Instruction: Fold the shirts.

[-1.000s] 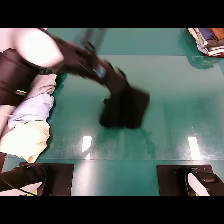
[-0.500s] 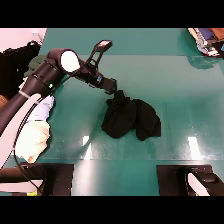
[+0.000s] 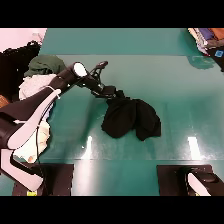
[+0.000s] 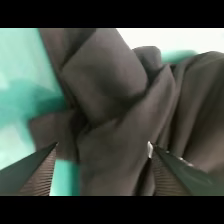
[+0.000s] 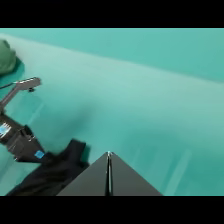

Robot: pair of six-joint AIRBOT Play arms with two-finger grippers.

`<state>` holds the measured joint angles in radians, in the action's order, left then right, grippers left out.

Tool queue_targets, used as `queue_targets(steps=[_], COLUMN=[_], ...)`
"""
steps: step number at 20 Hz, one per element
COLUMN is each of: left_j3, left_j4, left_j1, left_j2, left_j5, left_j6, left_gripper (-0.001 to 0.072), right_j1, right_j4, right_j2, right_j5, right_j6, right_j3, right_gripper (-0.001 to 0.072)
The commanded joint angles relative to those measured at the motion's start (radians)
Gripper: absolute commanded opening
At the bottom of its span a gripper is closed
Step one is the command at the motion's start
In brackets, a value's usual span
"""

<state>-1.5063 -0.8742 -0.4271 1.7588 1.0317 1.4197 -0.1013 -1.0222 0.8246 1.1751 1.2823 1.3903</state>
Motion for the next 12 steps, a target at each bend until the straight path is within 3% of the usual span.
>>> queue_targets(steps=[1, 3, 4, 7, 9, 10, 11, 12], left_j3=[0.001, 0.0, -0.007, -0.081, -0.106, -0.116, -0.12, -0.122], left_j4=[0.073, 0.071, 0.068, 0.053, 0.032, 0.028, 0.028, 0.023], left_j1=[-0.01, -0.002, 0.01, 0.094, 0.15, 0.169, 0.183, 0.191], left_j2=[0.05, 0.048, 0.045, 0.019, -0.038, -0.063, -0.087, -0.105], left_j5=[-0.027, -0.054, -0.042, 0.065, 0.078, 0.08, 0.08, 0.081], left_j6=[-0.039, -0.039, -0.036, -0.032, -0.039, -0.05, -0.068, -0.072], left_gripper=[0.0421, 0.0062, 0.0024, 0.0023, 0.0024, 0.0024, 0.0024, 0.0024], right_j1=[0.0, 0.0, 0.0, 0.015, 0.051, 0.064, 0.069, 0.071], right_j4=[-0.001, -0.014, -0.045, -0.209, -0.227, -0.223, -0.222, -0.199], right_j2=[0.053, 0.098, 0.118, 0.179, 0.197, 0.212, 0.233, 0.267], right_j5=[0.071, 0.113, 0.132, 0.243, 0.27, 0.267, 0.265, 0.265], right_j6=[0.02, 0.02, 0.027, 0.087, 0.088, 0.088, 0.088, 0.087], right_j3=[0.0, 0.0, 0.0, -0.012, -0.096, -0.157, -0.217, -0.283], right_gripper=[0.0013, 0.0013, 0.0013, 0.0013, 0.0015, 0.0106, 0.0388, 0.0527])
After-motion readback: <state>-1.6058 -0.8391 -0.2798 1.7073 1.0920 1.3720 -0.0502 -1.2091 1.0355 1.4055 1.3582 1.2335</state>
